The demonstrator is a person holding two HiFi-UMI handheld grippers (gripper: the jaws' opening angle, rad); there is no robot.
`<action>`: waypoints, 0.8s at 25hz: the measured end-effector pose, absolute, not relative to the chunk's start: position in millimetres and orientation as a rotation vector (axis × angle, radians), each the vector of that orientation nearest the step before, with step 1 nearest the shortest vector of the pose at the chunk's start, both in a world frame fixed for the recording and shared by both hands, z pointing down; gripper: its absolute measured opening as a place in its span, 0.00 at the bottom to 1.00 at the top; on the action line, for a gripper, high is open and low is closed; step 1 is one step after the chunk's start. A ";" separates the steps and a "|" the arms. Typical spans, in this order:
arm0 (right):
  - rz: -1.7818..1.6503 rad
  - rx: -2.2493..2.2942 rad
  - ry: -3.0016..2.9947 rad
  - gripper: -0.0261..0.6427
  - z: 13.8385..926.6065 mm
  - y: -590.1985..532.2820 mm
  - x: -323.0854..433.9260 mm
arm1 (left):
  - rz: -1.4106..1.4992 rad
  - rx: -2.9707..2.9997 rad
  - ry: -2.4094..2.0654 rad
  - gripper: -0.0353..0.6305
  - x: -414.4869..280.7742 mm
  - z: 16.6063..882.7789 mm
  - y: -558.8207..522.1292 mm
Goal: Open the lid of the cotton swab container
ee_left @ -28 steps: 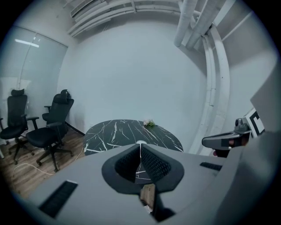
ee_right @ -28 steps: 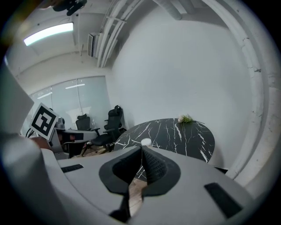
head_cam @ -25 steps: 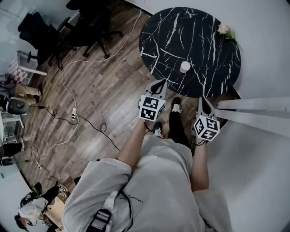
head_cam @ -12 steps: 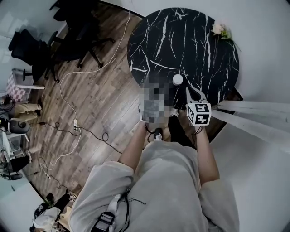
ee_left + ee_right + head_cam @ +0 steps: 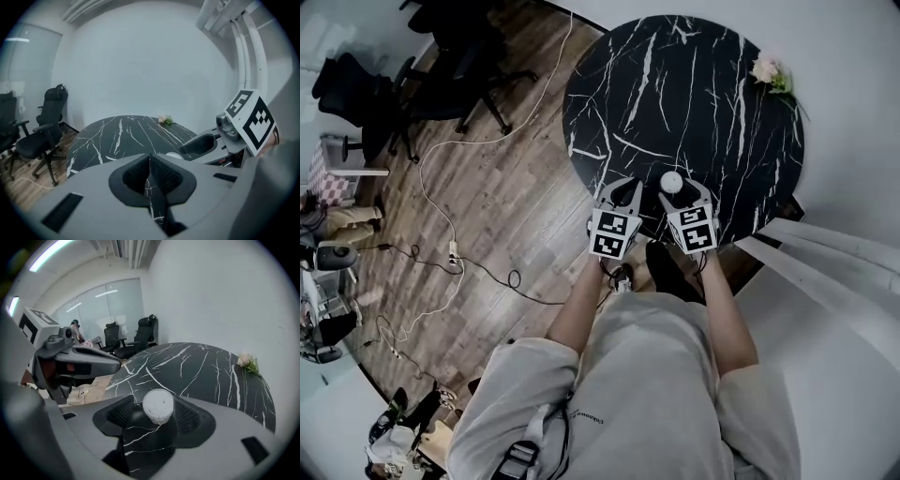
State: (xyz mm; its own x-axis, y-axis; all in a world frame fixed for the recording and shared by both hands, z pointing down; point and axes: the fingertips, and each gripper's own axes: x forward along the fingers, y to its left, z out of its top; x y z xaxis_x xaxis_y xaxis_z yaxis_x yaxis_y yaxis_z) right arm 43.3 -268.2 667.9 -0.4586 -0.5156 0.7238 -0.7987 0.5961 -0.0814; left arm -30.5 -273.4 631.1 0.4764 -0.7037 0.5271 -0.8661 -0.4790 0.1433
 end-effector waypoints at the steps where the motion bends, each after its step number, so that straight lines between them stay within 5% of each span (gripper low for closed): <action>1: 0.538 1.020 -2.138 0.43 672.0 -270.2 41.8 | 0.567 2.327 -1.317 0.09 -33.0 632.8 -276.1; 20: 0.395 0.796 -2.022 0.47 711.0 -293.2 35.6 | 0.659 2.336 -1.219 0.09 -42.1 659.3 -288.7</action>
State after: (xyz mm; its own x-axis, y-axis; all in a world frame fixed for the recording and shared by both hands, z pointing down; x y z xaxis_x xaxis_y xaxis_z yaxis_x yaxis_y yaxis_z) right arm 35.6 -293.2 711.0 -0.3885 -0.3829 0.8381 -0.6703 0.7415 0.0280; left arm -42.1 -288.7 659.3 0.5024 -0.6377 0.5839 -0.8380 -0.5255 0.1470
